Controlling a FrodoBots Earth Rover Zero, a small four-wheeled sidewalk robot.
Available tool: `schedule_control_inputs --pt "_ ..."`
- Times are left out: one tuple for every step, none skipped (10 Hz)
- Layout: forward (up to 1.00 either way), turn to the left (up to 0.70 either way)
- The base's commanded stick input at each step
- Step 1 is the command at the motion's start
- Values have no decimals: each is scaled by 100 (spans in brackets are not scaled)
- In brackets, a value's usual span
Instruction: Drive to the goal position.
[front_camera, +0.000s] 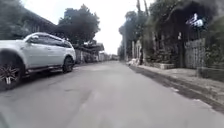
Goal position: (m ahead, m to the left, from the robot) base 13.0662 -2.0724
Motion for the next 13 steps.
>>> schedule_control_inputs --pt "85 0" --pt "85 0" --pt "85 0" --pt "85 0" --pt "85 0" --pt "85 0" --pt "85 0" --pt "85 0" --pt "85 0" --pt "85 0" --pt "85 0" --pt "85 0" --pt "85 0"
